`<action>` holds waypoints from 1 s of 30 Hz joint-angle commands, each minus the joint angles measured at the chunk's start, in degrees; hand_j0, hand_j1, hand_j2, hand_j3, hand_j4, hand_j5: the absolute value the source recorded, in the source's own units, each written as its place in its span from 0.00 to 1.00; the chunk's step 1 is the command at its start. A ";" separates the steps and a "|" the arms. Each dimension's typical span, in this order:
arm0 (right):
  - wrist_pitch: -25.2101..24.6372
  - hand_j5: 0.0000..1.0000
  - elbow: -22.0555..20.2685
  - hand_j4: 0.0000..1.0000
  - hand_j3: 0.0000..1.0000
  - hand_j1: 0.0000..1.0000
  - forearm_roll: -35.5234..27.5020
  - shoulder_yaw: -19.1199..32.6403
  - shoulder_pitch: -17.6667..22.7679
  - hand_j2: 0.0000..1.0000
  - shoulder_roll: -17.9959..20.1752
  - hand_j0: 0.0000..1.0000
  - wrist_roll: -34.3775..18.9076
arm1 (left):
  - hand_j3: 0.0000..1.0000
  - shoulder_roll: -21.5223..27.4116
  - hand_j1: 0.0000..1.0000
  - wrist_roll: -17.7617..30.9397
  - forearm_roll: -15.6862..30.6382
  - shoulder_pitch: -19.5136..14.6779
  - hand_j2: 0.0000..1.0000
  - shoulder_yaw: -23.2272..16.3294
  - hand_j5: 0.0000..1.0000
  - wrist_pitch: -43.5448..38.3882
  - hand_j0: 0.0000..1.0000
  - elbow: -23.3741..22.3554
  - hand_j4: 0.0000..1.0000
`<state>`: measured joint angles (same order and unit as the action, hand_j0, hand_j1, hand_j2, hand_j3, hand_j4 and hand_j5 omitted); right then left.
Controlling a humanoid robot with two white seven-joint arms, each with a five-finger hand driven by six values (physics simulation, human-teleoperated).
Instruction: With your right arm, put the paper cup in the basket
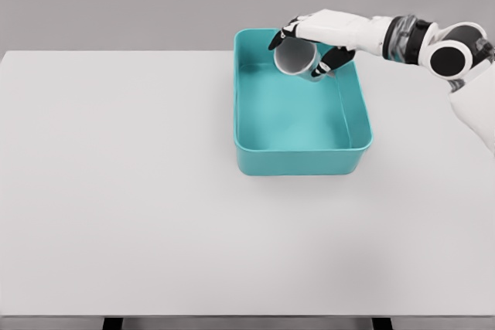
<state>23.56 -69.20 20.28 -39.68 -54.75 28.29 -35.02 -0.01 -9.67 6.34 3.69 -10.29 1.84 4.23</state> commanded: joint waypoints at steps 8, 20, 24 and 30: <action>-1.33 1.00 -2.25 1.00 1.00 1.00 6.61 -2.42 -0.35 1.00 -0.87 1.00 0.02 | 1.00 0.01 1.00 0.01 -0.01 0.00 1.00 0.01 1.00 0.00 1.00 -0.01 1.00; -0.10 1.00 -0.15 1.00 1.00 1.00 -24.14 12.08 2.02 1.00 2.20 1.00 0.02 | 1.00 0.01 1.00 0.01 -0.01 0.00 1.00 0.01 1.00 0.00 1.00 -0.01 1.00; -0.01 1.00 0.64 1.00 1.00 1.00 -28.55 26.75 9.92 1.00 4.14 1.00 0.02 | 1.00 0.01 1.00 0.01 -0.01 0.00 1.00 0.01 1.00 0.00 1.00 -0.01 1.00; 3.15 1.00 6.88 1.00 1.00 1.00 -21.00 37.57 20.39 1.00 4.49 1.00 0.02 | 1.00 0.01 1.00 0.01 -0.01 0.00 1.00 0.01 1.00 0.00 1.00 -0.01 1.00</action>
<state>25.69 -64.27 -3.37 -5.25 -34.10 32.49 -35.02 -0.01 -9.67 6.34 3.69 -10.28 1.84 4.24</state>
